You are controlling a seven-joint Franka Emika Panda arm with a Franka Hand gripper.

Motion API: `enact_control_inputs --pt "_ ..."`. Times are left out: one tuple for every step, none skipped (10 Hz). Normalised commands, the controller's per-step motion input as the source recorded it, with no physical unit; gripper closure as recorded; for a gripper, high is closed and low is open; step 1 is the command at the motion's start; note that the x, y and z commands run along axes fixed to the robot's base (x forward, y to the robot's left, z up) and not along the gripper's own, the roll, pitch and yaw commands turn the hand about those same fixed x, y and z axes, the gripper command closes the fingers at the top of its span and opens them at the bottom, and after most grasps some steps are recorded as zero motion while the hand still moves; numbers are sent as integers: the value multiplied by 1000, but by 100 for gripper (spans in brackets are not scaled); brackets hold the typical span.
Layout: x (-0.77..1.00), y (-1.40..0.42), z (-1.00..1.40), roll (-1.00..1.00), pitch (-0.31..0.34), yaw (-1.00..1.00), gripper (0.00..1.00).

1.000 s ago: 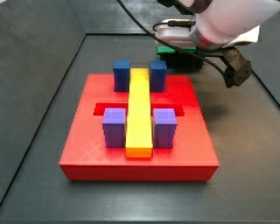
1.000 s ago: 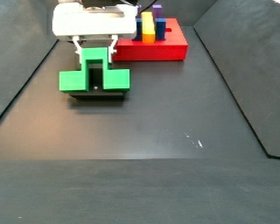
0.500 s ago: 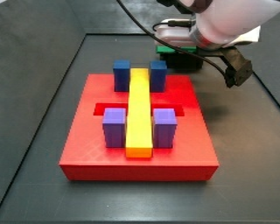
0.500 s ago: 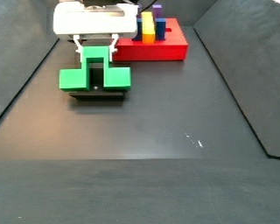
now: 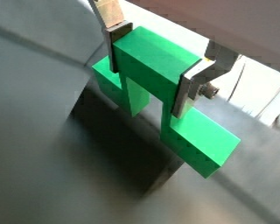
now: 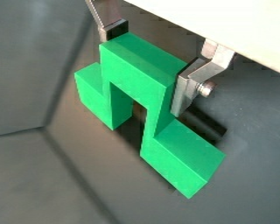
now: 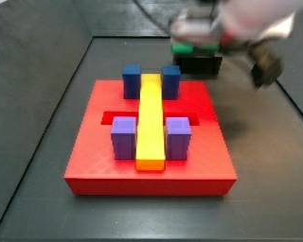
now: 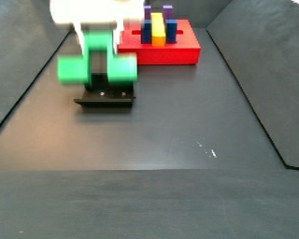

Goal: Pick up the green object. Move up. Place the green object on the fixture. Regrasp the green object. Move to above the board. Insert the green object.
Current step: Move to above the board.

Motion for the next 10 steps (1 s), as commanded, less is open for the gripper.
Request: enact_control_inputs --pt "-30 33 1400 -49 -1 -83 100" --pt "-43 50 1400 -30 -2 -55 100" --pt "-30 32 1400 -25 36 -44 100" --pt "-27 30 1400 -6 55 -37 100" --pt "-30 35 1400 -7 64 -24 100" --pt "-7 7 837 -9 75 -2 100" --pt "15 1 480 -1 91 8 100" --pt "34 -6 242 4 103 19 100" --pt "-1123 -1400 316 -1000 70 -33 100" --pt "-1138 -1400 312 -1000 58 -28 100"
